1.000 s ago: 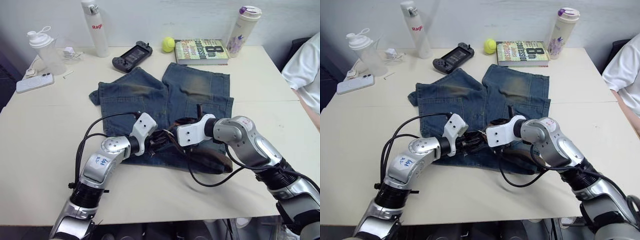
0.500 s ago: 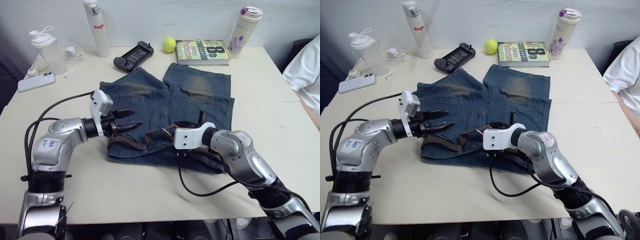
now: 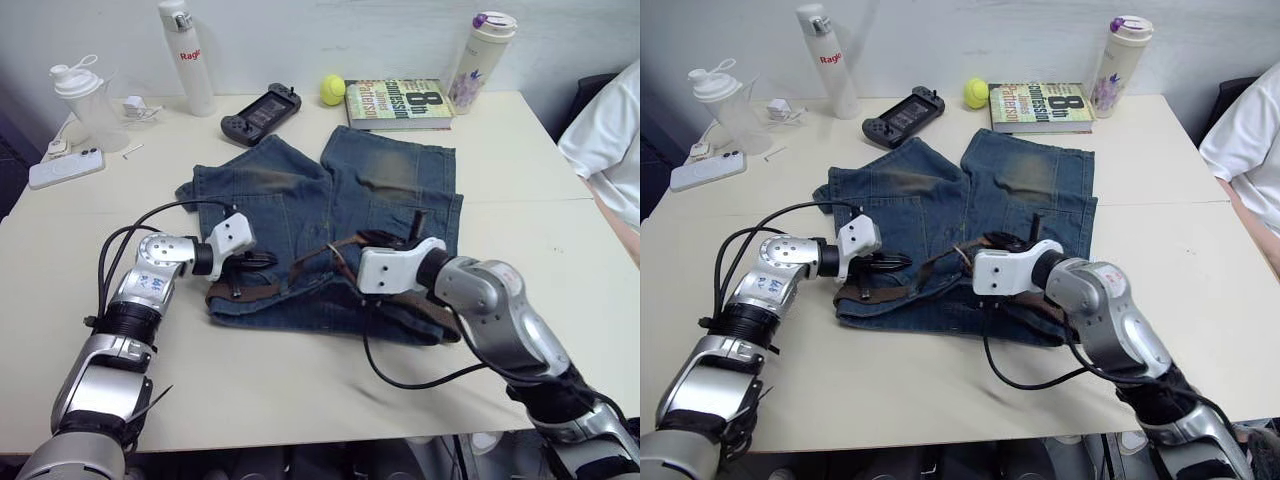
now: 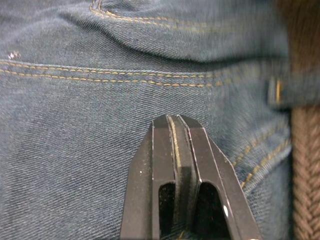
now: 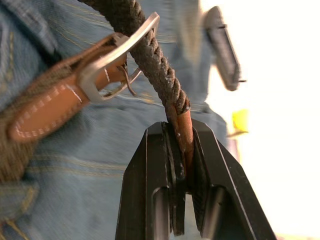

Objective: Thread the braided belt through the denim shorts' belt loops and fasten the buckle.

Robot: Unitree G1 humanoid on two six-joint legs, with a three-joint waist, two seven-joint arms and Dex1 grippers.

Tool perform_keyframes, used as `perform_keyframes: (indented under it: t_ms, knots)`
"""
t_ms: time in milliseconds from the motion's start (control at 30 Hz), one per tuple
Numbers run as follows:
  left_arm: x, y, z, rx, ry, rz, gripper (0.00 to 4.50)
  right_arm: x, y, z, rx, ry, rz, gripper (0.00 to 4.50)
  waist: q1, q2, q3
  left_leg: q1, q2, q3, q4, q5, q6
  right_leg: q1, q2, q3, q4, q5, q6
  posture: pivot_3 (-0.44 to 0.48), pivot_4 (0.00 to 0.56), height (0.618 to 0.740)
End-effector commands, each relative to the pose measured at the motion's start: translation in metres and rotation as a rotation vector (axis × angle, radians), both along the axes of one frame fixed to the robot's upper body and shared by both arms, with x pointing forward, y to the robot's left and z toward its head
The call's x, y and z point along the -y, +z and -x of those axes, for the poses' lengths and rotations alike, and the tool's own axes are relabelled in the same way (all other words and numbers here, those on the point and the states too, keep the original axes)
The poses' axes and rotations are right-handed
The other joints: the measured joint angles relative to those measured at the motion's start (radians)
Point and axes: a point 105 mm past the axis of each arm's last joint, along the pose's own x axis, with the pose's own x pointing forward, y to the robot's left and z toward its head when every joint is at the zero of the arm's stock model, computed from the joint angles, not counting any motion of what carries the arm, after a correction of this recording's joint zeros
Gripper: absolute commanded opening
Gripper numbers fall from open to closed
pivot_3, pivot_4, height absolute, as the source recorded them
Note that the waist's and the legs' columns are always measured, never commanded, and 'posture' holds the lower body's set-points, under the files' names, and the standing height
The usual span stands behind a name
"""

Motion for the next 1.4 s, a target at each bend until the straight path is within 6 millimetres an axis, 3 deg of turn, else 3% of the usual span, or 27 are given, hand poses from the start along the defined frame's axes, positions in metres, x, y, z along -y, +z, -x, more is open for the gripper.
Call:
perform_keyframes:
  t_ms: [33,233,500,600,667,833,1067,1167,1233,1400]
  knots:
    - [-0.022,-0.04,0.01,-0.1,0.034,-0.143,0.01,0.021,0.032,0.006,0.107,-0.041,-0.038,0.0,0.0,0.0,0.0,0.0,0.0,0.0,0.0,0.0,0.0,0.0,0.0,0.0,0.0,0.0,0.0,0.0,0.15,0.74]
    - [-0.02,-0.045,0.016,-0.115,0.015,-0.122,0.01,0.047,0.068,0.006,0.193,-0.111,-0.135,0.0,0.0,0.0,0.0,0.002,0.0,0.001,0.0,0.0,0.0,0.001,0.0,0.001,0.002,0.0,0.0,0.0,0.15,0.74]
    - [-0.02,-0.048,0.02,-0.123,0.008,-0.118,0.01,0.045,0.103,0.01,0.275,-0.076,-0.272,0.0,-0.001,0.0,0.0,0.002,0.0,0.001,0.0,0.0,0.001,0.001,-0.001,0.001,0.002,0.0,0.0,0.0,0.15,0.74]
    - [-0.018,-0.043,0.016,-0.107,0.022,-0.09,0.01,0.041,0.099,0.01,0.269,-0.058,-0.236,0.0,-0.001,0.0,0.0,0.002,0.0,0.001,0.0,0.0,0.001,0.001,-0.001,0.001,0.002,0.0,0.0,0.0,0.15,0.74]
    - [-0.015,-0.034,0.013,-0.092,0.029,-0.054,0.01,0.028,0.091,0.013,0.235,-0.008,-0.237,0.0,-0.001,0.0,0.0,0.002,0.0,0.001,0.001,0.0,0.001,0.001,-0.001,0.001,0.002,0.0,0.0,0.0,0.15,0.74]
    - [-0.015,0.01,0.008,-0.091,0.024,0.098,0.01,0.006,0.067,0.017,0.152,0.05,-0.209,0.0,-0.003,0.0,0.0,0.0,0.0,0.001,0.001,0.0,0.001,-0.001,-0.001,0.001,0.002,0.0,0.0,0.0,0.15,0.74]
    - [-0.02,0.032,0.009,-0.16,-0.016,0.129,0.01,0.0,0.058,0.017,0.121,0.066,-0.204,0.0,-0.002,0.0,0.0,-0.002,0.0,0.002,0.001,0.0,0.001,-0.004,0.001,0.001,0.003,0.0,0.0,0.0,0.15,0.74]
    - [-0.018,0.053,0.001,-0.195,0.006,0.252,0.01,-0.003,0.051,0.017,0.108,0.07,-0.196,0.0,0.002,0.0,0.0,-0.003,-0.001,0.002,0.002,0.0,0.001,-0.005,0.001,0.001,0.004,0.0,0.0,0.0,0.15,0.74]
    - [-0.023,0.048,-0.006,-0.179,0.047,0.19,0.01,-0.004,0.049,0.018,0.108,0.071,-0.196,0.0,0.001,-0.001,0.0,-0.004,-0.001,0.001,0.002,0.0,0.001,-0.005,0.001,0.001,0.004,0.0,0.0,0.0,0.15,0.74]
    - [-0.038,0.01,-0.007,-0.134,0.044,-0.11,0.01,-0.004,0.057,0.019,0.134,0.073,-0.213,0.0,-0.004,-0.001,0.0,-0.004,-0.001,0.004,0.001,0.0,0.002,-0.007,0.001,0.001,0.005,0.0,0.0,0.0,0.15,0.74]
